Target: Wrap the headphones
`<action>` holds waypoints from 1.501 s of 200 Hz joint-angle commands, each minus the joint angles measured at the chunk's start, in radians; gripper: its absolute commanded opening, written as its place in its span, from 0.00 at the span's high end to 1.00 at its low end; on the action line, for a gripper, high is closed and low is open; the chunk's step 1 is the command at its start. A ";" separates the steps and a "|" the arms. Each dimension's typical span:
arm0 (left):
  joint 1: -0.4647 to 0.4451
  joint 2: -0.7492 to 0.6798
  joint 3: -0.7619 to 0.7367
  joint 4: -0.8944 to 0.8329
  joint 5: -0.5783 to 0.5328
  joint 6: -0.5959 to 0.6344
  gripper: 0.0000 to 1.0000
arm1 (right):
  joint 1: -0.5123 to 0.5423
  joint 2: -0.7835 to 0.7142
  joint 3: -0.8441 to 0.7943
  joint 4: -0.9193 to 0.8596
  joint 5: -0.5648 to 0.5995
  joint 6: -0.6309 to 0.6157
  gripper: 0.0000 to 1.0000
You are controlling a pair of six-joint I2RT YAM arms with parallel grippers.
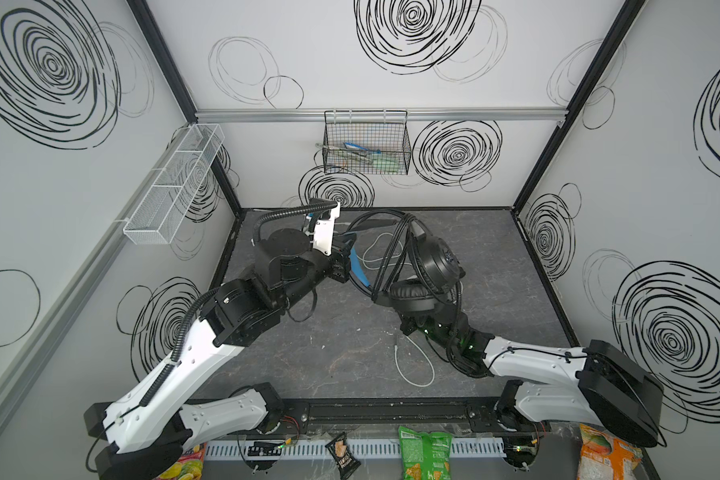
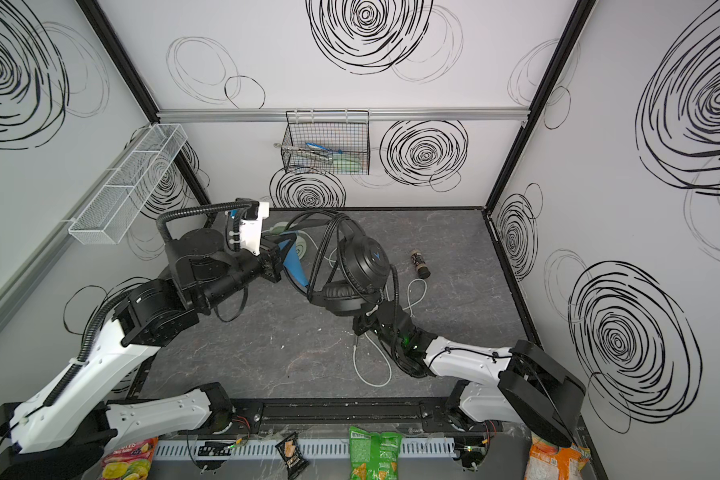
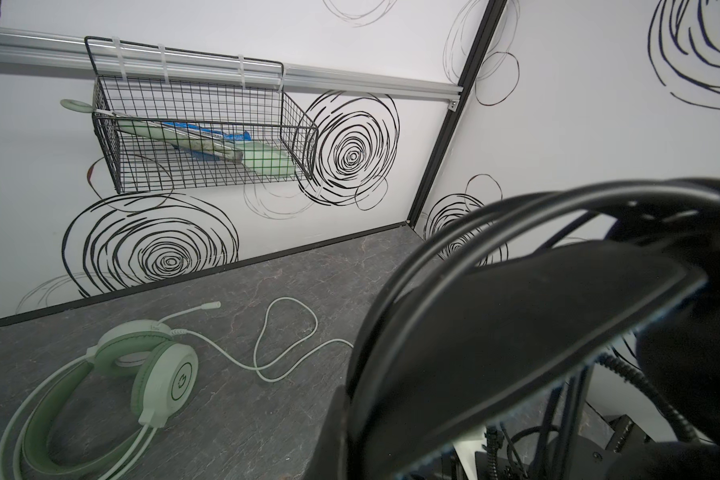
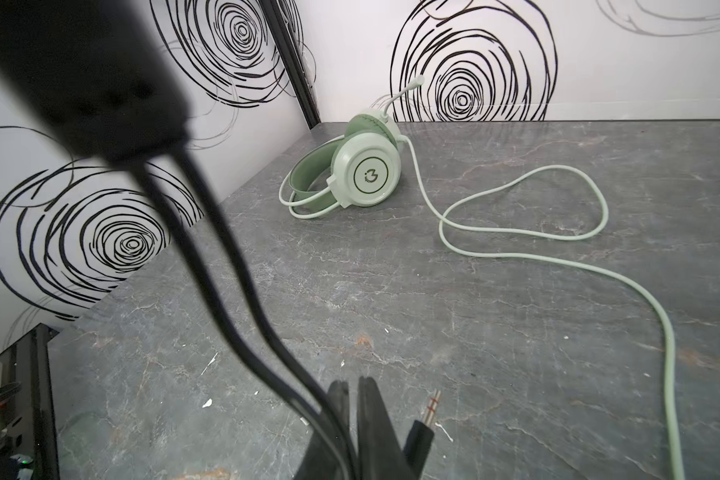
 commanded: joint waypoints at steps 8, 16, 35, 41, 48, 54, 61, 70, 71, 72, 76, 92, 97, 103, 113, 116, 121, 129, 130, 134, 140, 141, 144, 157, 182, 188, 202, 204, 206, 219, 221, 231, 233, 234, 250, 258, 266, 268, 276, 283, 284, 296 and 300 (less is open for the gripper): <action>0.051 -0.009 -0.033 0.199 -0.004 -0.069 1.00 | 0.084 -0.026 -0.016 -0.061 0.104 0.004 0.92; 0.071 -0.006 -0.051 0.221 0.000 -0.080 1.00 | 0.120 -0.024 -0.017 -0.079 0.145 0.004 0.93; 0.099 0.004 -0.095 0.282 -0.022 -0.101 1.00 | 0.199 -0.010 -0.008 -0.106 0.214 0.005 0.94; 0.107 0.006 -0.108 0.300 -0.028 -0.109 1.00 | 0.224 -0.003 0.000 -0.115 0.232 0.006 0.94; 0.116 0.011 -0.122 0.322 -0.032 -0.119 1.00 | 0.249 0.009 0.011 -0.125 0.251 0.004 0.94; 0.123 0.017 -0.132 0.338 -0.035 -0.128 1.00 | 0.269 0.022 0.023 -0.132 0.264 0.003 0.94; 0.131 0.023 -0.140 0.353 -0.031 -0.140 1.00 | 0.290 0.040 0.038 -0.143 0.280 0.002 0.94; 0.138 0.033 -0.148 0.372 -0.022 -0.141 1.00 | 0.312 0.067 0.062 -0.153 0.299 -0.001 0.94; 0.138 0.034 -0.148 0.373 -0.021 -0.141 1.00 | 0.315 0.069 0.064 -0.154 0.301 -0.001 0.94; 0.139 0.034 -0.148 0.375 -0.020 -0.141 1.00 | 0.317 0.073 0.066 -0.155 0.303 -0.002 0.95; 0.139 0.039 -0.148 0.379 -0.017 -0.168 1.00 | 0.325 0.085 0.077 -0.160 0.312 -0.004 0.95; 0.141 0.050 -0.152 0.397 -0.002 -0.193 1.00 | 0.347 0.135 0.122 -0.179 0.346 -0.012 0.96; 0.142 0.051 -0.156 0.403 0.005 -0.202 1.00 | 0.353 0.151 0.137 -0.184 0.353 -0.016 0.96; 0.143 0.051 -0.160 0.411 0.012 -0.211 1.00 | 0.357 0.170 0.156 -0.188 0.360 -0.021 0.97; 0.142 0.049 -0.172 0.422 0.018 -0.222 1.00 | 0.366 0.197 0.187 -0.196 0.369 -0.039 0.98; 0.141 0.047 -0.175 0.425 0.016 -0.223 1.00 | 0.369 0.203 0.197 -0.198 0.370 -0.046 0.98; 0.142 0.046 -0.182 0.426 0.011 -0.224 1.00 | 0.375 0.213 0.215 -0.204 0.373 -0.060 0.98; 0.142 0.043 -0.191 0.427 -0.004 -0.218 1.00 | 0.393 0.224 0.244 -0.223 0.390 -0.080 0.98; 0.142 0.044 -0.193 0.426 -0.007 -0.218 1.00 | 0.396 0.225 0.249 -0.226 0.392 -0.082 0.98; 0.144 0.041 -0.198 0.427 -0.018 -0.211 1.00 | 0.407 0.230 0.264 -0.239 0.403 -0.094 0.98; 0.146 0.039 -0.206 0.427 -0.036 -0.202 1.00 | 0.426 0.233 0.288 -0.257 0.424 -0.110 0.98; 0.147 0.039 -0.208 0.425 -0.038 -0.200 1.00 | 0.429 0.233 0.291 -0.262 0.427 -0.113 0.98; 0.149 0.039 -0.213 0.424 -0.049 -0.193 1.00 | 0.440 0.232 0.302 -0.271 0.438 -0.120 0.98; 0.158 0.034 -0.232 0.422 -0.098 -0.157 1.00 | 0.484 0.220 0.332 -0.310 0.473 -0.155 0.98; 0.167 0.030 -0.273 0.440 -0.201 -0.070 1.00 | 0.556 0.154 0.375 -0.400 0.527 -0.187 0.98; 0.168 0.032 -0.283 0.446 -0.221 -0.053 1.00 | 0.571 0.130 0.384 -0.421 0.541 -0.192 0.98; 0.174 0.034 -0.303 0.458 -0.251 -0.019 1.00 | 0.598 0.075 0.401 -0.470 0.571 -0.204 0.98; 0.175 0.036 -0.305 0.459 -0.253 -0.016 1.00 | 0.599 0.067 0.404 -0.476 0.576 -0.206 0.98; 0.175 0.037 -0.307 0.458 -0.255 -0.013 1.00 | 0.604 0.059 0.406 -0.481 0.579 -0.208 0.98; 0.176 0.041 -0.318 0.460 -0.270 0.006 1.00 | 0.617 0.008 0.414 -0.507 0.603 -0.229 0.98; 0.175 0.041 -0.321 0.461 -0.272 0.009 1.00 | 0.620 0.000 0.413 -0.508 0.604 -0.234 0.98; 0.175 0.039 -0.330 0.464 -0.278 0.018 1.00 | 0.622 -0.041 0.408 -0.500 0.609 -0.274 0.98; 0.175 0.040 -0.332 0.465 -0.280 0.021 1.00 | 0.624 -0.048 0.406 -0.498 0.608 -0.282 0.98; 0.175 0.040 -0.332 0.465 -0.282 0.023 1.00 | 0.624 -0.053 0.405 -0.496 0.607 -0.289 0.98; 0.168 0.037 -0.343 0.457 -0.298 0.045 1.00 | 0.623 -0.117 0.387 -0.468 0.623 -0.339 0.98; 0.164 0.034 -0.351 0.452 -0.304 0.056 1.00 | 0.619 -0.145 0.383 -0.462 0.631 -0.361 0.98; 0.160 0.027 -0.360 0.447 -0.311 0.069 1.00 | 0.616 -0.167 0.386 -0.462 0.637 -0.384 0.97; 0.158 0.026 -0.363 0.446 -0.313 0.072 1.00 | 0.614 -0.173 0.389 -0.464 0.639 -0.388 0.97; 0.154 0.019 -0.372 0.437 -0.317 0.082 1.00 | 0.607 -0.186 0.403 -0.483 0.642 -0.403 0.96; 0.150 0.014 -0.380 0.429 -0.315 0.092 1.00 | 0.597 -0.194 0.420 -0.509 0.645 -0.410 0.96; 0.149 0.013 -0.381 0.427 -0.314 0.093 1.00 | 0.596 -0.194 0.423 -0.513 0.645 -0.412 0.96; 0.130 0.009 -0.392 0.409 -0.329 0.116 1.00 | 0.576 -0.198 0.451 -0.551 0.641 -0.428 0.96; 0.122 0.008 -0.396 0.402 -0.336 0.124 1.00 | 0.570 -0.199 0.460 -0.560 0.640 -0.436 0.96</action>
